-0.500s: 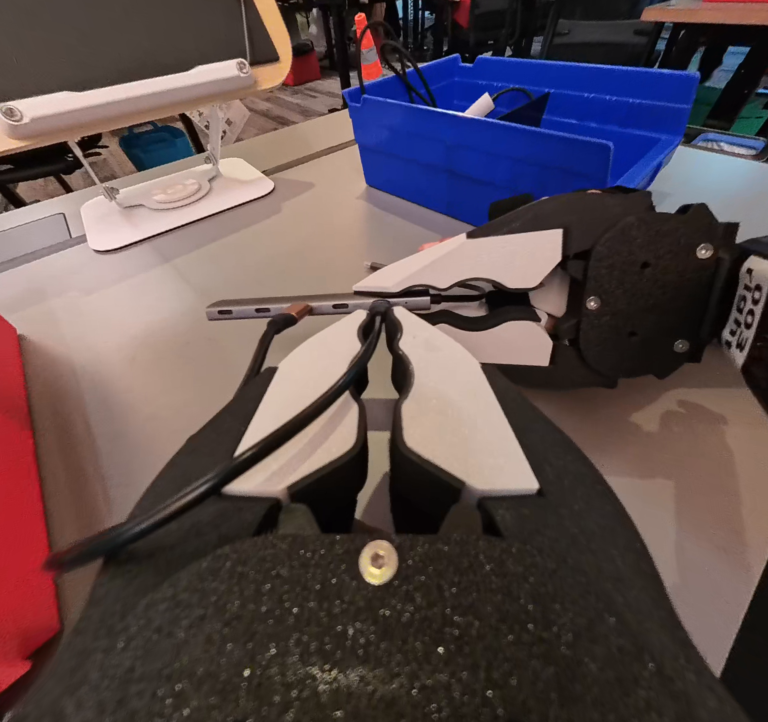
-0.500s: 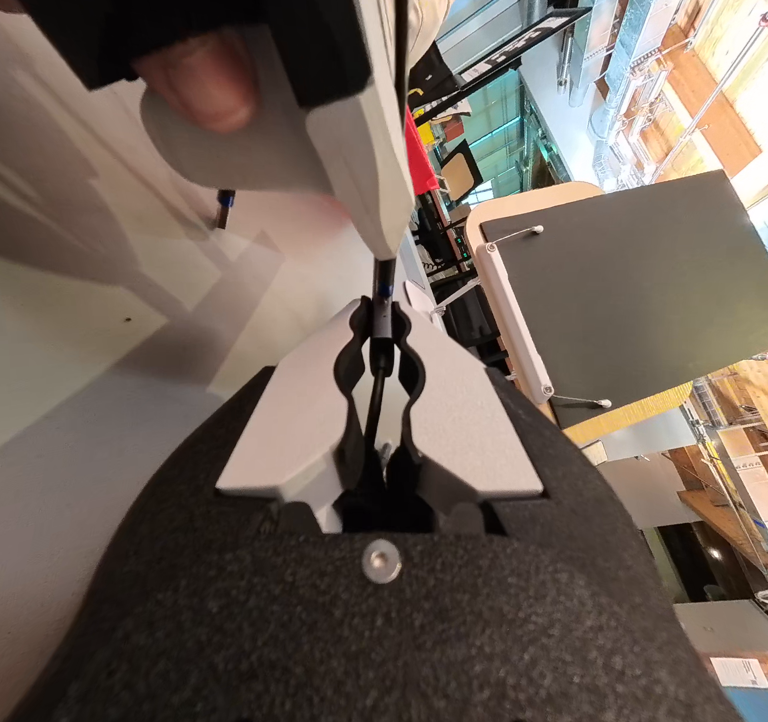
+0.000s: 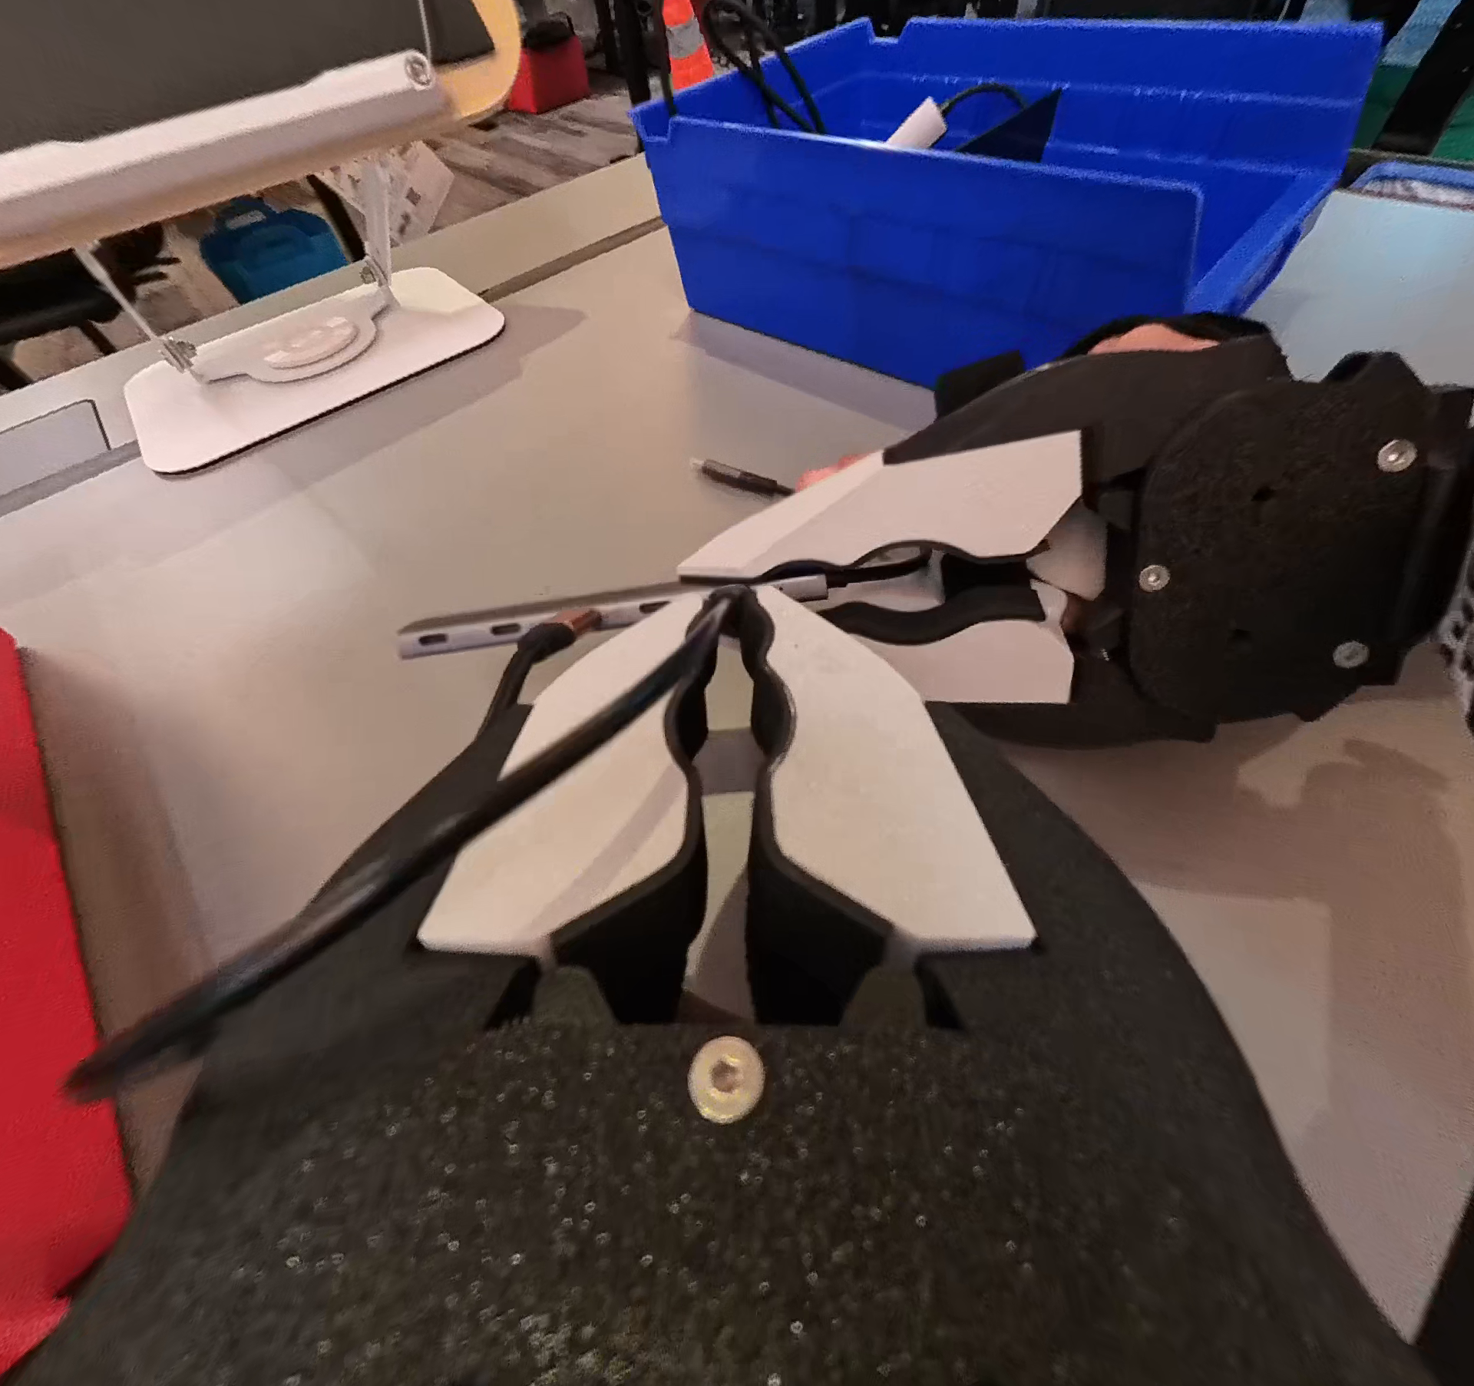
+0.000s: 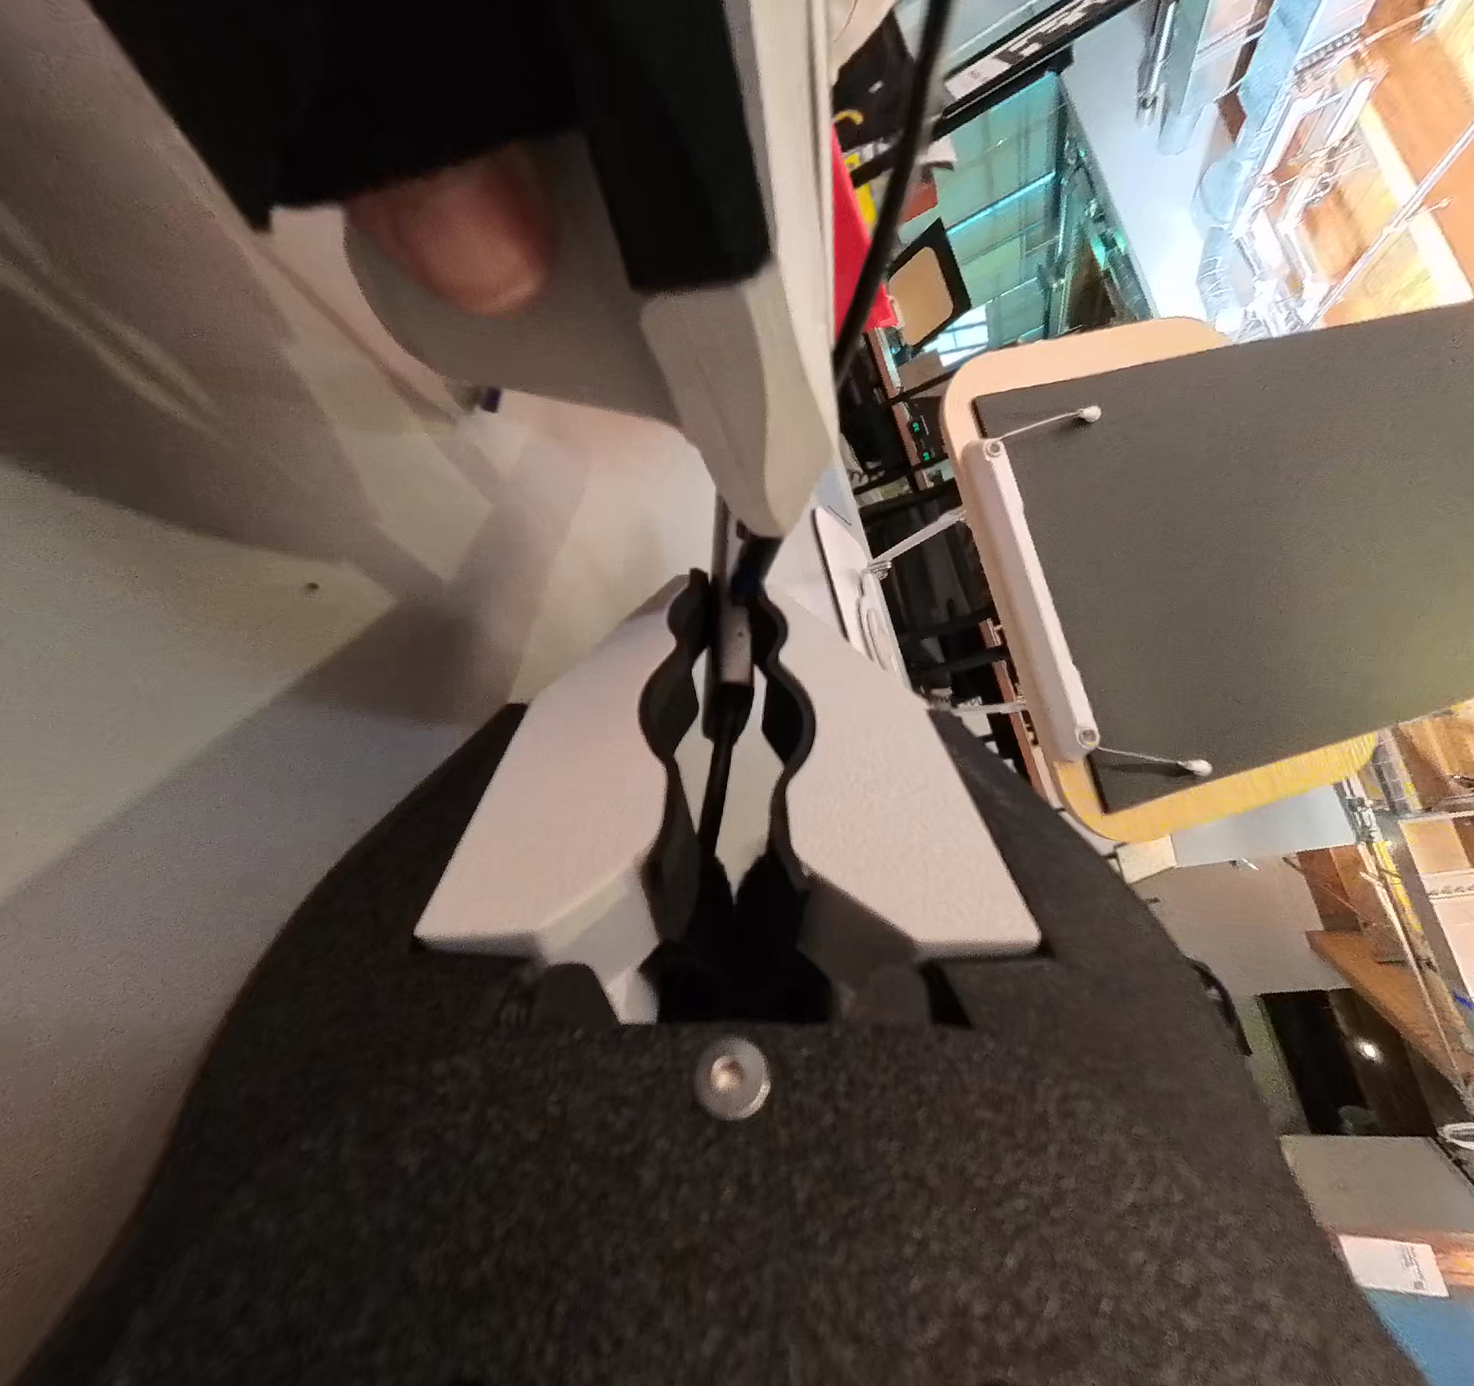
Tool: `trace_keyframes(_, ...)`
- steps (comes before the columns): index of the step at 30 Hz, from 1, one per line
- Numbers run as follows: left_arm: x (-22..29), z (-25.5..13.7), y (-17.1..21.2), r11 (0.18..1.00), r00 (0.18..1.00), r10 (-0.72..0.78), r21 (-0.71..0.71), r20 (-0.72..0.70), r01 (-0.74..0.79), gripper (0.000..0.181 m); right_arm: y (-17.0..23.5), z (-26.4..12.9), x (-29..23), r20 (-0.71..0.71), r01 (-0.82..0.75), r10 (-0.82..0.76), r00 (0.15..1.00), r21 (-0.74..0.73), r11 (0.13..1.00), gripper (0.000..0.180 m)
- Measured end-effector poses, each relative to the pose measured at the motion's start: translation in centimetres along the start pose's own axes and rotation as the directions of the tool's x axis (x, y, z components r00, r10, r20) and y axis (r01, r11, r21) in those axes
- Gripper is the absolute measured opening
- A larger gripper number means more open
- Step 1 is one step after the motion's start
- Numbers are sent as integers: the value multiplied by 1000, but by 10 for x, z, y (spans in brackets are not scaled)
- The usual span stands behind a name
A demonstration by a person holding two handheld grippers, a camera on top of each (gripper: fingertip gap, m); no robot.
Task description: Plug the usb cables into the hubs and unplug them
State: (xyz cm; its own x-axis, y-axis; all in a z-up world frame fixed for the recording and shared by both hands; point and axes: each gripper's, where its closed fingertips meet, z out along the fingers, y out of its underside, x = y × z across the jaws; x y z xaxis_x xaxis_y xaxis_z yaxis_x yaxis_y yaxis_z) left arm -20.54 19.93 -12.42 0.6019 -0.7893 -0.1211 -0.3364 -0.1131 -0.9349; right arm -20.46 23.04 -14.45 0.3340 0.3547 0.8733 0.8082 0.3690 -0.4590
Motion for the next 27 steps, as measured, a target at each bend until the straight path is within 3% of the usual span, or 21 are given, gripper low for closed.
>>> trace_keyframes(10, -3, -9, -13, 988, 986, 136, 57, 92, -141, 5, -11, 1, 15, -59, -66, 69, 996, 50, 997, 9)
trace_keyframes(15, -10, -9, -11, 994, 991, 98, 46, 90, -103, 5, -8, 2, 12, -61, -29, 31, 998, 36, 999, 15)
trace_keyframes(27, -3, -8, -10, 999, 1000, 20, 49, 18, -21, 5, -5, 1, 12, -36, -31, 32, 999, 27, 999, 8)
